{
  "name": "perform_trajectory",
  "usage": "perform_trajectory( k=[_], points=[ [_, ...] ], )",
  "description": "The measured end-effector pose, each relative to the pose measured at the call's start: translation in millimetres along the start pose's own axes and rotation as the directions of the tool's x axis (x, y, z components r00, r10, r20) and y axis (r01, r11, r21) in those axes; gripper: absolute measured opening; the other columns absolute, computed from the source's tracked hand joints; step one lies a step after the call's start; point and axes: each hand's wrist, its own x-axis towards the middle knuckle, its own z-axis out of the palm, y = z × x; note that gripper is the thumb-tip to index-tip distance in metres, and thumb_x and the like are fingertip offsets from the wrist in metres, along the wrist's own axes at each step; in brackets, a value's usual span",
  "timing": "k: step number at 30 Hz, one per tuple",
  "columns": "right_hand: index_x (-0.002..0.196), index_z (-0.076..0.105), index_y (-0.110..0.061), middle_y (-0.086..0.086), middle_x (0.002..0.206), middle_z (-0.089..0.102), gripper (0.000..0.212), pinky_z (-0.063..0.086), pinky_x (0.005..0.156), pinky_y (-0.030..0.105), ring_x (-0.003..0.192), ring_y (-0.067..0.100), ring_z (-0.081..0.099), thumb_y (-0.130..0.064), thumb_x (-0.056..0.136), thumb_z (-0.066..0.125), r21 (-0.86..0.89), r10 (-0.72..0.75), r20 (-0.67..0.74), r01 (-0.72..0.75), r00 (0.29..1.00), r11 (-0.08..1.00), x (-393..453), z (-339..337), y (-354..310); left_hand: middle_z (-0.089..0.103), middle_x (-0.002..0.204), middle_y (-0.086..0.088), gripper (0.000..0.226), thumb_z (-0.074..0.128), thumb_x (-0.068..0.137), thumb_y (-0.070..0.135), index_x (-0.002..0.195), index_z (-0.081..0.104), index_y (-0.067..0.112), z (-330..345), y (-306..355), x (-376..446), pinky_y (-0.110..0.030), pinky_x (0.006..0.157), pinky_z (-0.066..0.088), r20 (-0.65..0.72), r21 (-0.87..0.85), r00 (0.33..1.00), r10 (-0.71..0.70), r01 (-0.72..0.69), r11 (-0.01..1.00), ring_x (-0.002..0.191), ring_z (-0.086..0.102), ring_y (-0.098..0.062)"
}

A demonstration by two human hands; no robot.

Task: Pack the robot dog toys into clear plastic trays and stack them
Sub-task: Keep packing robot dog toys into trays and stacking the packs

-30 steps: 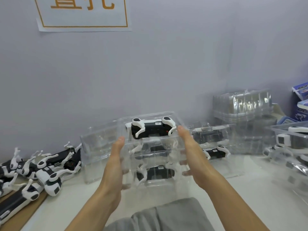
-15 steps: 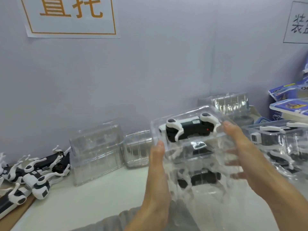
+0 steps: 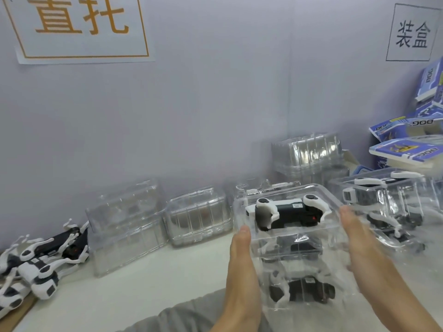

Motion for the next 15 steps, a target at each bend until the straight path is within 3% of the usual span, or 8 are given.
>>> perform_trajectory(
  k=[2, 7, 10, 13, 15],
  points=[
    [0.150, 0.026, -0.043, -0.001, 0.154, 0.038, 0.091, 0.025, 0.112, 0.052, 0.138, 0.027, 0.038, -0.090, 0.073, 0.011, -0.043, 0.004, -0.031, -0.006, 1.000, 0.999, -1.1, -1.0, 2.3, 0.050, 0.148, 0.002, 0.091, 0.047, 0.060, 0.094, 0.139, 0.048, 0.048, 1.5, -5.0, 2.8, -0.057, 0.116, 0.030, 0.000, 0.009, 1.000, -0.003, 0.003, 1.000, 0.138, 0.046, -0.028],
    [0.154, 0.024, -0.029, 0.004, 0.158, 0.034, 0.097, 0.023, 0.114, 0.048, 0.143, 0.029, 0.032, -0.081, 0.074, 0.008, -0.152, -0.059, -0.078, 0.046, 0.995, 0.987, -11.3, 0.5, 4.2, 0.057, 0.142, 0.006, 0.096, 0.040, 0.057, 0.095, 0.140, 0.048, 0.047, 8.8, -10.1, 3.6, -0.052, 0.115, 0.034, 0.007, 0.057, 1.000, 0.015, -0.016, 0.998, 0.133, 0.051, -0.027],
    [0.158, 0.010, -0.021, 0.004, 0.164, 0.019, 0.101, 0.020, 0.117, 0.048, 0.147, 0.032, 0.027, -0.076, 0.074, 0.014, -0.266, -0.123, -0.111, 0.090, 0.986, 0.960, -21.1, 10.7, 10.4, 0.047, 0.151, 0.005, 0.109, 0.041, 0.057, 0.099, 0.151, 0.031, 0.045, 19.9, -8.9, -0.1, -0.053, 0.117, 0.030, -0.010, 0.063, 1.000, 0.016, -0.016, 0.998, 0.139, 0.044, -0.029],
    [0.159, 0.007, -0.014, 0.008, 0.166, 0.011, 0.102, 0.020, 0.117, 0.049, 0.146, 0.037, 0.025, -0.069, 0.074, 0.023, -0.333, -0.167, -0.177, 0.101, 0.970, 0.938, -23.3, 18.1, 17.8, 0.037, 0.156, 0.007, 0.077, 0.032, 0.085, 0.080, 0.154, 0.021, 0.046, 33.0, -12.0, -2.8, -0.046, 0.118, 0.028, -0.016, 0.104, 0.998, 0.054, -0.052, 0.993, 0.138, 0.037, -0.015],
    [0.158, 0.007, -0.011, 0.009, 0.166, 0.008, 0.100, 0.017, 0.118, 0.048, 0.148, 0.037, 0.020, -0.070, 0.080, 0.028, -0.331, -0.172, -0.225, 0.091, 0.959, 0.939, -21.5, 21.0, 20.7, 0.026, 0.161, 0.010, 0.068, 0.026, 0.094, 0.071, 0.156, 0.015, 0.044, 34.6, -19.1, -4.0, -0.040, 0.119, 0.025, -0.007, 0.146, 0.997, 0.073, -0.072, 0.987, 0.142, 0.031, -0.012]
  ],
)
